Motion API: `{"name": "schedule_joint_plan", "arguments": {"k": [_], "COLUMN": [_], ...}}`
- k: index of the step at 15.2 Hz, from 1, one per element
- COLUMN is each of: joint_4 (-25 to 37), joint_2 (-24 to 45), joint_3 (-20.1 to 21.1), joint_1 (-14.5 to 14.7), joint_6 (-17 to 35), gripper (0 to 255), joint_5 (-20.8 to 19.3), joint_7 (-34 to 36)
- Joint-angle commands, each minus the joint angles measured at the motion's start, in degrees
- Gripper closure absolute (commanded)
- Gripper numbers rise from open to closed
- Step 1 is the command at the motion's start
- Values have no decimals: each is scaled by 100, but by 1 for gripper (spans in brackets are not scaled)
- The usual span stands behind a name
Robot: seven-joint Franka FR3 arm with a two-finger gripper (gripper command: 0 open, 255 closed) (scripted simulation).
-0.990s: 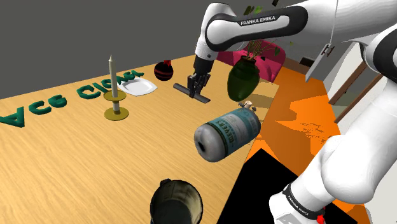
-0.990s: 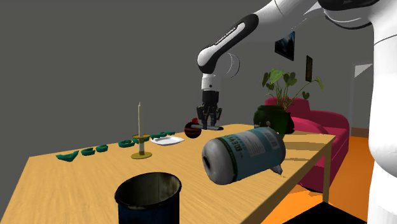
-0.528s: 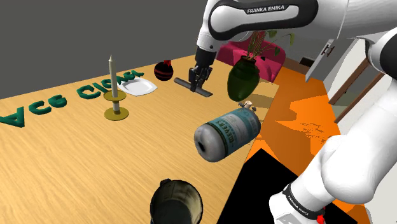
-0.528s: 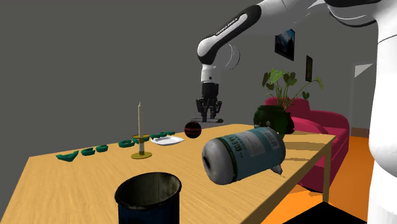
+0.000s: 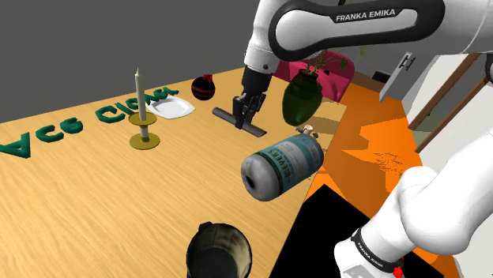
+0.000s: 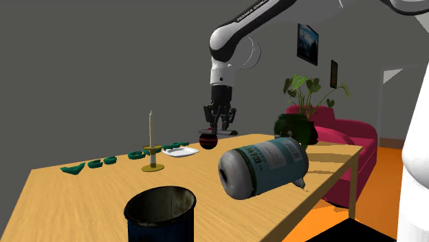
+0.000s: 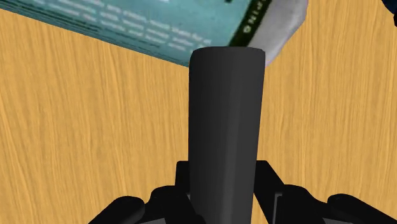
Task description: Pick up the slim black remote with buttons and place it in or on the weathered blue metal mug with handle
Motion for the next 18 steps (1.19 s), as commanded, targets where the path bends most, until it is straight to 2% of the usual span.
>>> {"name": "schedule_joint_plan", "arguments": {"k": [1,9,18], "joint_4": [-245,-856,-1048], "joint_2": [-165,-750,-985], "joint_3": [148,779,1603], "joint_1": [120,602,1147], "joint_6": [105,241,361], "gripper": [255,255,255], "joint_5": [47,305,598], "joint_7": [243,1209,2407]}}
